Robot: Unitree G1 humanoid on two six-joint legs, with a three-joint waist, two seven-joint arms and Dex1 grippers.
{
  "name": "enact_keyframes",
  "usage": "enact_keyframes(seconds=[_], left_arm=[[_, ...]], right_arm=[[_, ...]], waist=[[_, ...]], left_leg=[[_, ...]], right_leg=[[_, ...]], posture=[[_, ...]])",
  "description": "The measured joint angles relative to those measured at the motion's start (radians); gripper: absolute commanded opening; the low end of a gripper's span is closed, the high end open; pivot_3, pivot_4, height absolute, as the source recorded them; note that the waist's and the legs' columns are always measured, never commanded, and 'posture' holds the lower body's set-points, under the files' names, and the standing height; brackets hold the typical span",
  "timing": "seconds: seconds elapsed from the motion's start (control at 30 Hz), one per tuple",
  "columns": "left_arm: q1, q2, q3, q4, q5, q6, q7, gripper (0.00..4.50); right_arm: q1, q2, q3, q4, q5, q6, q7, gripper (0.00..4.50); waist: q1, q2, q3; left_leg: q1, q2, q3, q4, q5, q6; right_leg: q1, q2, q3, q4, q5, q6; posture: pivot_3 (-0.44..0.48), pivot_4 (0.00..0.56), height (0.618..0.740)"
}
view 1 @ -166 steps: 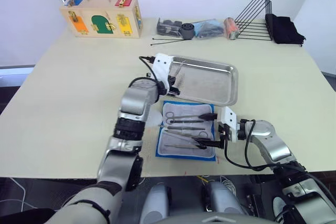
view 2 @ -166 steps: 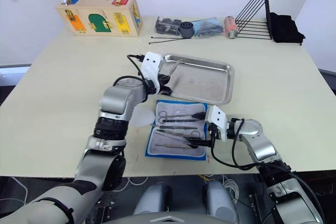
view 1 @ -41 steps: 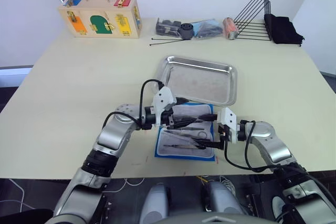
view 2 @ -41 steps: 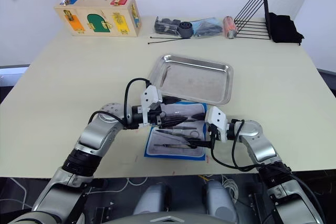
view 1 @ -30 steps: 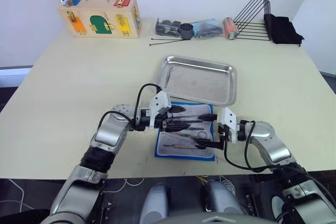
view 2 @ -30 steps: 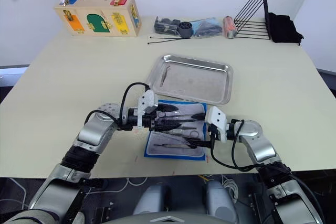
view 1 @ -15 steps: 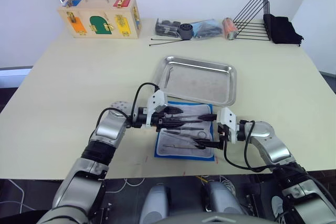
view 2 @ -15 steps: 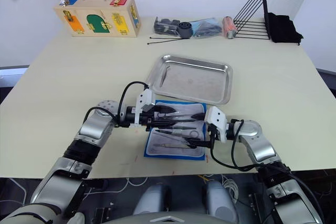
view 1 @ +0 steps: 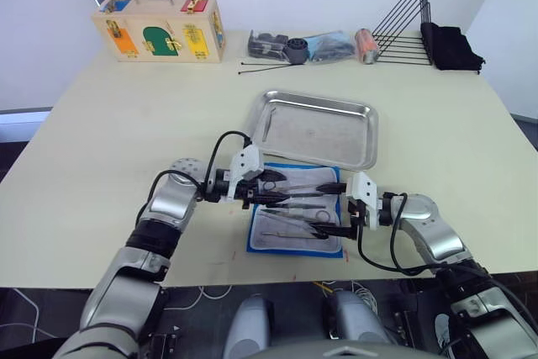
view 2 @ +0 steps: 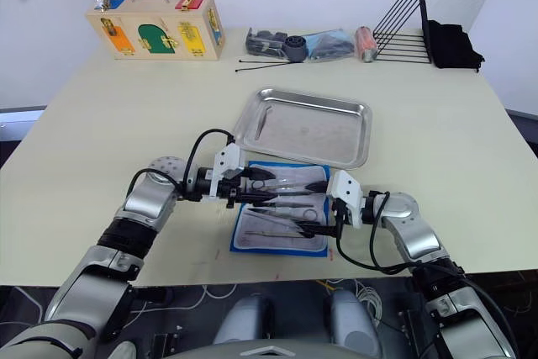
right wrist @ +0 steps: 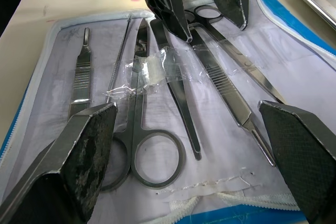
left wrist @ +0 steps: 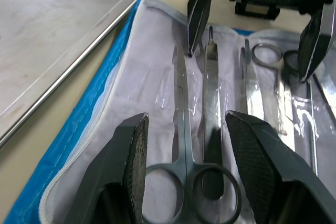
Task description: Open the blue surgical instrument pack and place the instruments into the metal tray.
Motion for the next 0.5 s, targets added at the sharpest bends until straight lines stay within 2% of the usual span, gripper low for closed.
enact_keyframes(seconds=[0.5], left_arm=[[-0.017, 0.002, -0.001, 0.017, 0.041, -0.015, -0.001, 2.5]], right_arm=[[0.0, 0.0, 0.0, 0.0, 0.0, 0.0, -0.001, 4.5]], waist=[[0.0, 0.0, 0.0]], left_leg=[[0.0, 0.0, 0.0, 0.0, 0.0, 0.0]], right_leg=[[0.0, 0.0, 0.0, 0.0, 0.0, 0.0]], posture=[[0.0, 0.15, 0.74]])
